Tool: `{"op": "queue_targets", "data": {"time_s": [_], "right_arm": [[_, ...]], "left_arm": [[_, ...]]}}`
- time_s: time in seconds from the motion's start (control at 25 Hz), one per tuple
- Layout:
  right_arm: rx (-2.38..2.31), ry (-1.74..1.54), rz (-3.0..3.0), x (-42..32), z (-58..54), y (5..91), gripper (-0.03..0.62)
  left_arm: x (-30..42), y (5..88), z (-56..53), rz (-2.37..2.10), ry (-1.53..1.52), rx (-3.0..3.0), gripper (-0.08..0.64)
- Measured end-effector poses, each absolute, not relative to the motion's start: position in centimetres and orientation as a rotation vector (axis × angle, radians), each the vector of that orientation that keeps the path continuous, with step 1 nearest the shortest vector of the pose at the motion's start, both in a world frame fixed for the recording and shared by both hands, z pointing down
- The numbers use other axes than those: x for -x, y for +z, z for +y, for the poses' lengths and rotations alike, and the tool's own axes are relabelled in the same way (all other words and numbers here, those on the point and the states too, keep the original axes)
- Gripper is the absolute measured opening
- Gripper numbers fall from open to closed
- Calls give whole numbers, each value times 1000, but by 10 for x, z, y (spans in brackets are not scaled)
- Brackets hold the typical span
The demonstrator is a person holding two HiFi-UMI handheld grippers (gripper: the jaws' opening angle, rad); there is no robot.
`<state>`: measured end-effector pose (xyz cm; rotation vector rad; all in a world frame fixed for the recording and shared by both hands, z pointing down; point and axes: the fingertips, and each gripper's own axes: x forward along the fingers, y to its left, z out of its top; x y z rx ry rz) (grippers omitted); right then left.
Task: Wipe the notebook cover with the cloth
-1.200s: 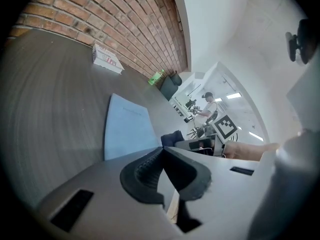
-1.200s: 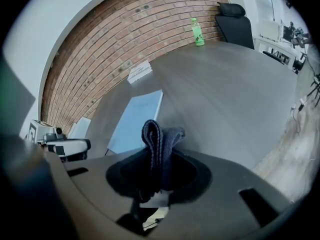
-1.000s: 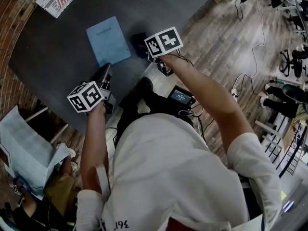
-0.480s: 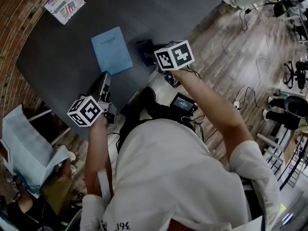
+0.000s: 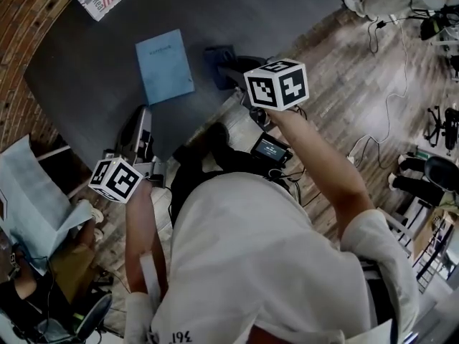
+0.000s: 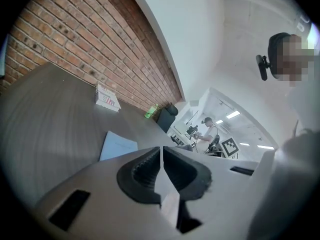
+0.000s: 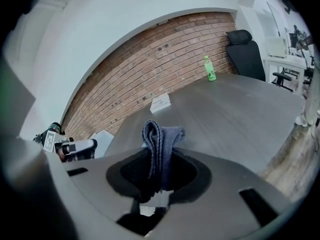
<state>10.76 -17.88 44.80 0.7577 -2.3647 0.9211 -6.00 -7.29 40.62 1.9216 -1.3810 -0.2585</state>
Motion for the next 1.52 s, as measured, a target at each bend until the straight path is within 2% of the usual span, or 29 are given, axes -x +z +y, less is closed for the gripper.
{"op": "queue_targets", "data": {"time_s": [0.56,1.08,1.52], "right_arm": [[-783,760,-2530,-89,-126,381,107],[-946,749,-2581,-64,-9,340,107],[-1013,567,-2621,-71,75,297,107]], "left_arm": [[72,362,-19,-1336,-268,-2067,11],[105,320,79,-1176,-293,-2240,11],[89,283,139,-1084,-254,-2401,12]]}}
